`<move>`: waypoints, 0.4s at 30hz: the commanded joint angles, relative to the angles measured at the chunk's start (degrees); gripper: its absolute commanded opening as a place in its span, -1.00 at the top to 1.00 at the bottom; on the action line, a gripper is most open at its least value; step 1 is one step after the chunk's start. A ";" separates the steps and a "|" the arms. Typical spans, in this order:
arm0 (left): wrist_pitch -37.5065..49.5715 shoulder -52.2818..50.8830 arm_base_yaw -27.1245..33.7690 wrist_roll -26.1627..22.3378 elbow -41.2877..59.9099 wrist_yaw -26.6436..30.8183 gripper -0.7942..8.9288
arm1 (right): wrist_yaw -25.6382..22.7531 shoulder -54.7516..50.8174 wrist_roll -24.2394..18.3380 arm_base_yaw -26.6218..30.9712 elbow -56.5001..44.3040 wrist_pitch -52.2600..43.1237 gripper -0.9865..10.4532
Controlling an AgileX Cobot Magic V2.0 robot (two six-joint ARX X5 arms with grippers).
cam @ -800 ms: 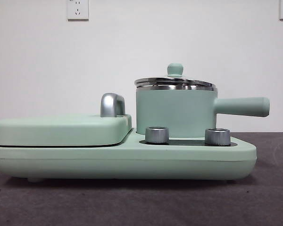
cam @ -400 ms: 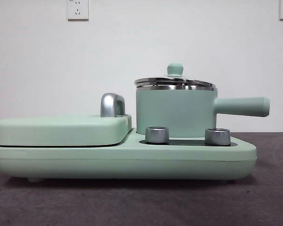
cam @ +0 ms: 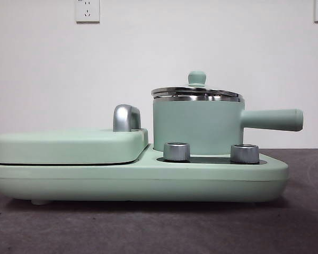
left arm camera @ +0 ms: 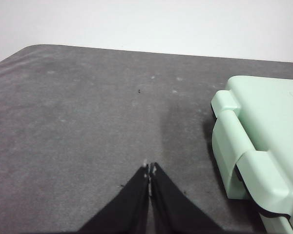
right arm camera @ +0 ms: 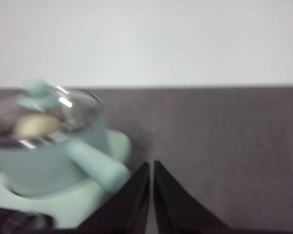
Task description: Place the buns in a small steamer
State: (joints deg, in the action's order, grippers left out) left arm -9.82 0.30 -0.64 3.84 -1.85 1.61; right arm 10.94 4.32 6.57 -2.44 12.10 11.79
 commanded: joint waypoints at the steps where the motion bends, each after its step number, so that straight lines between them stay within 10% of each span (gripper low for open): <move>1: 0.83 -0.11 0.04 -0.15 1.11 0.26 0.82 | -2.40 -1.16 -1.70 0.46 -2.69 -0.66 0.81; 12: 0.81 -0.11 0.04 -0.15 1.11 0.26 0.82 | -8.17 -4.11 -2.34 0.90 -11.45 -1.86 0.81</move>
State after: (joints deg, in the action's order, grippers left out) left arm -9.80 0.30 -0.64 3.84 -1.85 1.63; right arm 3.27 0.43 4.69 -1.74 1.17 10.02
